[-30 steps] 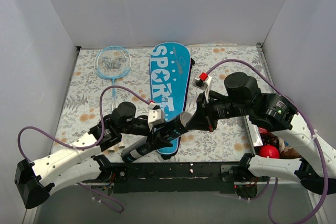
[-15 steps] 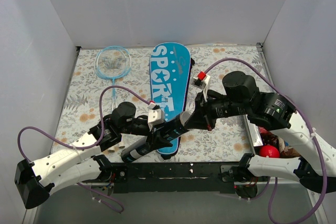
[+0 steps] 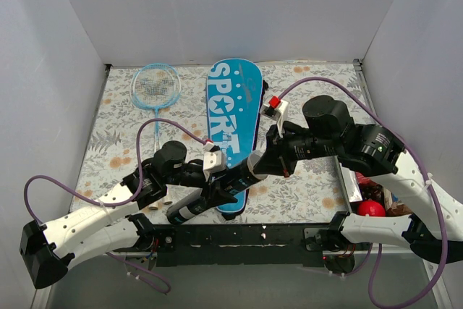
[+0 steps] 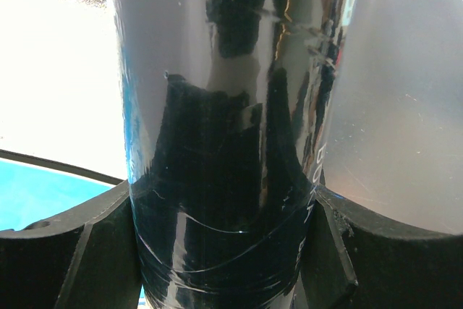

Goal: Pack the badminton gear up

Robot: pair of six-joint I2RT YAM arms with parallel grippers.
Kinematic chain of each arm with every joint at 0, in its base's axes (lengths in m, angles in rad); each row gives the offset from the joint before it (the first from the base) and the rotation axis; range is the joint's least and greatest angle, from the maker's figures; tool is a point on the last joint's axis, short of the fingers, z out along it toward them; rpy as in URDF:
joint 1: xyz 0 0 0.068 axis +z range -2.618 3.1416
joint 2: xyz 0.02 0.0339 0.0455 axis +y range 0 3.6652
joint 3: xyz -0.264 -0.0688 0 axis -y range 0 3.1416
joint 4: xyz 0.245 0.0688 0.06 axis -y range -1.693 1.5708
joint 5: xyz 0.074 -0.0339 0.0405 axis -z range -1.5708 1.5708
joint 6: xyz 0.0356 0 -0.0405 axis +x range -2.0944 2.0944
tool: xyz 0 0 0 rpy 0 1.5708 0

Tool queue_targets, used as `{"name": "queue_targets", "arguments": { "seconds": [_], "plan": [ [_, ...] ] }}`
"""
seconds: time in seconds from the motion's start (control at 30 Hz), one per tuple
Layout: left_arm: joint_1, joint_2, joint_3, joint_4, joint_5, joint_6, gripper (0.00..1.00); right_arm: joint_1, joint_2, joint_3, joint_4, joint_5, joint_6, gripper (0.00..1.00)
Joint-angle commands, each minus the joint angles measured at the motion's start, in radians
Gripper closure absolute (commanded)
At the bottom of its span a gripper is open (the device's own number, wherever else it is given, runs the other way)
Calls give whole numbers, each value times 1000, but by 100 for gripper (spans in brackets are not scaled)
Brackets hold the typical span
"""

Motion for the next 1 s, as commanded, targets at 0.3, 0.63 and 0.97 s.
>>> {"name": "queue_targets", "arguments": {
  "seconds": [0.3, 0.63, 0.97],
  "plan": [
    [-8, -23, -1, 16, 7, 13, 78, 6, -30, -13, 16, -26, 1, 99],
    [-8, -26, -3, 14, 2, 13, 78, 9, -33, -38, 41, -62, 6, 99],
    [-6, -29, -4, 16, 0, 14, 78, 20, -33, -65, 67, -71, 15, 99]
  ]
}}
